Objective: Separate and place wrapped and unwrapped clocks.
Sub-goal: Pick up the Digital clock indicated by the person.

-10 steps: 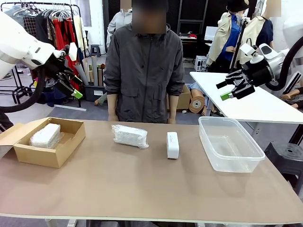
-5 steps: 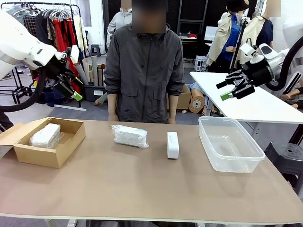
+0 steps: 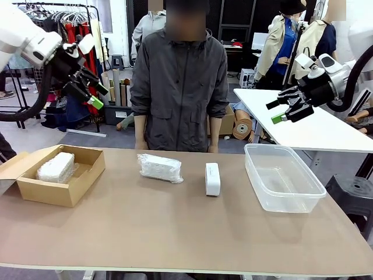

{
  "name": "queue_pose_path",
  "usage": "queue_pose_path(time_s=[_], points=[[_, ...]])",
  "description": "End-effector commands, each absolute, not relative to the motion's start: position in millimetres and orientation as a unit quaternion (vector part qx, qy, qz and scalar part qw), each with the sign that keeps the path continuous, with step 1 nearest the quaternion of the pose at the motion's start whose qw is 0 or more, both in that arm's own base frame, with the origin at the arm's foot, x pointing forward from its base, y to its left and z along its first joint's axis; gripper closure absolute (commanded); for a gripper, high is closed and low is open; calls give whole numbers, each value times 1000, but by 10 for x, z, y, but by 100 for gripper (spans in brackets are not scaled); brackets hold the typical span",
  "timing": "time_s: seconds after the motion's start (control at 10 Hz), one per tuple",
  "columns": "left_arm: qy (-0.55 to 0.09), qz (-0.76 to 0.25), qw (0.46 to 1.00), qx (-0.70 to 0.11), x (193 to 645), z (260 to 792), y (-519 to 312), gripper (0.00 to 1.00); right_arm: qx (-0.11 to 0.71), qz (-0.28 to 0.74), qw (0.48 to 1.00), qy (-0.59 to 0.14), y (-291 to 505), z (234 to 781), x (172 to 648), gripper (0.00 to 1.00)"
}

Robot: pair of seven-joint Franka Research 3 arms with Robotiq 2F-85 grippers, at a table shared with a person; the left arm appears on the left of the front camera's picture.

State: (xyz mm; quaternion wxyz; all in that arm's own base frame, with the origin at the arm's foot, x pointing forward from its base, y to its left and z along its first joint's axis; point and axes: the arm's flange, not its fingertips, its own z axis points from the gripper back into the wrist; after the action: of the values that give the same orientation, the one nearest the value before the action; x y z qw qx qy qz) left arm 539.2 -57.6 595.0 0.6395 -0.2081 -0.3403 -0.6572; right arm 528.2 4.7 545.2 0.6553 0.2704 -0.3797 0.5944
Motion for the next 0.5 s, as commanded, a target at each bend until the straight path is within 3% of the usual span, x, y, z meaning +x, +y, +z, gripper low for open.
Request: queue_pose_path(time_s=[0.0,0.4], points=[[-363,-657,616,-238,5525,5957,-430,0,270,595,654,-381,58,5468,5266,0],[-360,-651,621,-246,5502,5941,-428,0,270,595,654,-381,58,5468,5266,0]])
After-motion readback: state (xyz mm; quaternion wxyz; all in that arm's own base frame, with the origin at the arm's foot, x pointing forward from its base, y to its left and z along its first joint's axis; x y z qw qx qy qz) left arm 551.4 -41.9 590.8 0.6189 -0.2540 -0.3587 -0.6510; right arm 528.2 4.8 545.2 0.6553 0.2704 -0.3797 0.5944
